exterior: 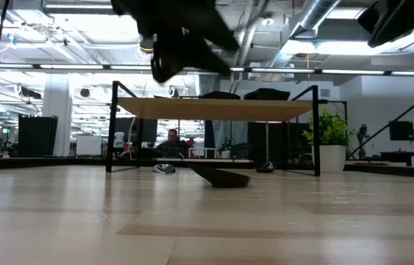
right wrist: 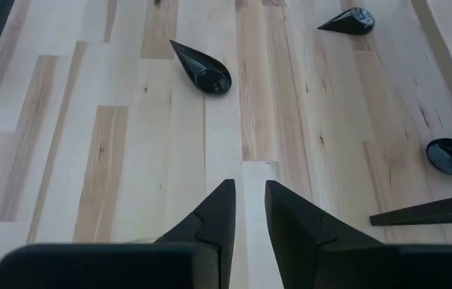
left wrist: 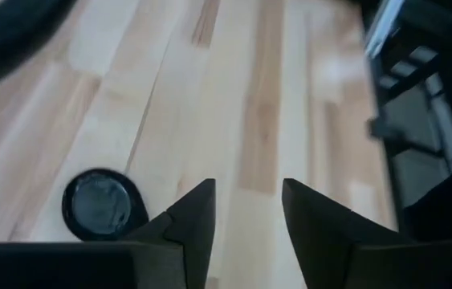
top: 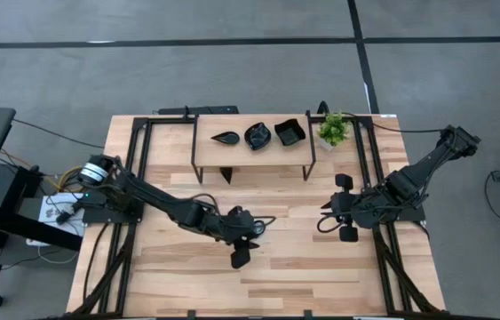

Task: Pick & Place Mini shaped plates
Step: Stack the black drop shaped plate on the black drop shaped plate on the shelf

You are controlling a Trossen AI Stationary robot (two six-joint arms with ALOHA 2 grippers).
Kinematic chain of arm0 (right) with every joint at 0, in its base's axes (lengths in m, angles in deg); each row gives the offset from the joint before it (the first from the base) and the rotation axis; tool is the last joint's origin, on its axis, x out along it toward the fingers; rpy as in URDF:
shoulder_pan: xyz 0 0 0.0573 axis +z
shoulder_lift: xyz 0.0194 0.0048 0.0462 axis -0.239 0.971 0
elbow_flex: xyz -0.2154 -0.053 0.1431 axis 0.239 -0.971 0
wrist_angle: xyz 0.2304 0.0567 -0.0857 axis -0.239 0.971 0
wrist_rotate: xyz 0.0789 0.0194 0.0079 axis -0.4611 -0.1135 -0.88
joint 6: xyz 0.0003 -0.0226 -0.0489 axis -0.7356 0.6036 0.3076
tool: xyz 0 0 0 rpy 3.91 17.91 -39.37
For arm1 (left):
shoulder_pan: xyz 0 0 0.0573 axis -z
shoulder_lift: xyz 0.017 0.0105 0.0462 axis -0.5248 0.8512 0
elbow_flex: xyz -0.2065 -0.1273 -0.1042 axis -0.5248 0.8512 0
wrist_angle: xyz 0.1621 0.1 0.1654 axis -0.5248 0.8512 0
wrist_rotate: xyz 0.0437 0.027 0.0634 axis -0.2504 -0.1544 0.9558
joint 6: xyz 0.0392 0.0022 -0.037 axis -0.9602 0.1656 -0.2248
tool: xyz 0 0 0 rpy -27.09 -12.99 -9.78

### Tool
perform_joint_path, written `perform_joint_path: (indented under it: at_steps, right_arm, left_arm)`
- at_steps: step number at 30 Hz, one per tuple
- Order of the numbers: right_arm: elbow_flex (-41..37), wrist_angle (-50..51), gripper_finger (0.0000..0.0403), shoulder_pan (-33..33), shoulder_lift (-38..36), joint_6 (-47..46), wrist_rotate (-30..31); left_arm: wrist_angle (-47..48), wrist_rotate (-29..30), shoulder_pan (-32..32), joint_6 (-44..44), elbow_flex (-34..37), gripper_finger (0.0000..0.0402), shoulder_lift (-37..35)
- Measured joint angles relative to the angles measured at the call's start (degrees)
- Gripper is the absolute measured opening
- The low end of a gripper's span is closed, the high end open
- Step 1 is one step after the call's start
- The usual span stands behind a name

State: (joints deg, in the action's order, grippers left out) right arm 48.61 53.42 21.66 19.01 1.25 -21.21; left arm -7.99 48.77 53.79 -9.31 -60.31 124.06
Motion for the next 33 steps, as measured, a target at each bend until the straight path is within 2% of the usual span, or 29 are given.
perform_joint_path:
  at_steps: [5,10,17,24,33]
  right_arm:
    - [0.00,-1.08,0.0066,0.01,0.00,-0.02,0.93]
    - [0.00,-1.22,0.0066,-0.05,1.77,-0.02,3.43]
    - [0.00,-1.50,0.0066,-1.18,7.96,-0.01,3.61]
    - [-0.02,-3.43,0.0066,-1.84,12.13,-0.04,2.98]
    - [-0.02,-4.04,0.0066,-1.92,12.24,-0.11,2.97]
  left_arm:
    - [-0.28,0.34,0.30,-2.67,-2.93,0.0156,6.53]
    - [-0.60,2.23,0.28,-5.25,-4.95,0.0157,8.63]
    - [-0.39,4.51,0.30,-5.63,-5.04,0.0157,12.03]
    - [0.79,9.58,0.25,-5.65,-5.11,0.0157,12.58]
    - [3.30,8.97,0.30,-5.79,-5.19,0.0157,13.30]
